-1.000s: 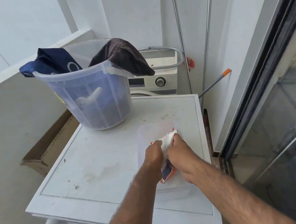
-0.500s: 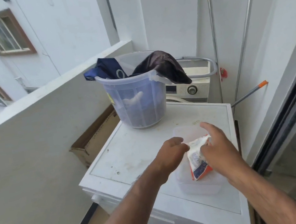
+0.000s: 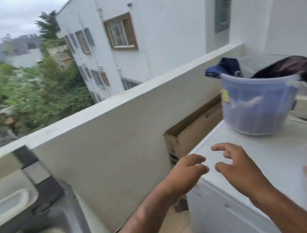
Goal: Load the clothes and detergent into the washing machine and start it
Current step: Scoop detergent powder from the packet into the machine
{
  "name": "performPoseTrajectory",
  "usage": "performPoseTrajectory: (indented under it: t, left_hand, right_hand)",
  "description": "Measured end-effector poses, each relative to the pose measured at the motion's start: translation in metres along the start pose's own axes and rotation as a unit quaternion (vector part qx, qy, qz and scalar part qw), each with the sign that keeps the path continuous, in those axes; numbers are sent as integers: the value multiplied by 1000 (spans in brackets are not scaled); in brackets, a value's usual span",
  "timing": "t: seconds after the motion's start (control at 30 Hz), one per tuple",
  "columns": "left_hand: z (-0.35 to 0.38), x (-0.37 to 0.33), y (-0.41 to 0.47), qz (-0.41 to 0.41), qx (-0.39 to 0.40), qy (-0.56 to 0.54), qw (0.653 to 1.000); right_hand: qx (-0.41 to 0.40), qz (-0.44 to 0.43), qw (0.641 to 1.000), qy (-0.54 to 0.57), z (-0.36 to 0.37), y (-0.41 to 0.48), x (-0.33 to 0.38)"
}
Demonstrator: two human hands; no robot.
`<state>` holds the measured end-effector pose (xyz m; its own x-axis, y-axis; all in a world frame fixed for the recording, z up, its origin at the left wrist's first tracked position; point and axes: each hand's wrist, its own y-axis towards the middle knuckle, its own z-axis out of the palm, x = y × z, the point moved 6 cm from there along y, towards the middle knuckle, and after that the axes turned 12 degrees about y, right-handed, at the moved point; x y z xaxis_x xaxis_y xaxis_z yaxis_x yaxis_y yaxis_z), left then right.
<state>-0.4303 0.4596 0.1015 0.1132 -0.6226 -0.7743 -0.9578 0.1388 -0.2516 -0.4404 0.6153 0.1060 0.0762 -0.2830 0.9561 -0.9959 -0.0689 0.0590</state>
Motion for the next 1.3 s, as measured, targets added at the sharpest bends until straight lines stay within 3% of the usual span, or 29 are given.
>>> performPoseTrajectory:
  t: [0.2,0.43,0.8,1.07,1.3]
  left_hand:
    - [-100,109,-76,-56,-77,-58,994]
    - [-205,246,-156,-94,-132,-94,982]
    - [-303,403,-261,-168,-212,-160,949]
    - [-293,510,-321,-279,-291,-286,870]
    - [-261,588,-341,-377,-334,-447,739]
  right_hand:
    - [126,-14,992,-14,159,-10,35]
    - [220,-7,975,-21,354,-41,66]
    - [340,35,940,-19,566,-101,94]
    - [389,83,914,-79,641,-121,61]
    - [349,246,904,-20,675,-132,19]
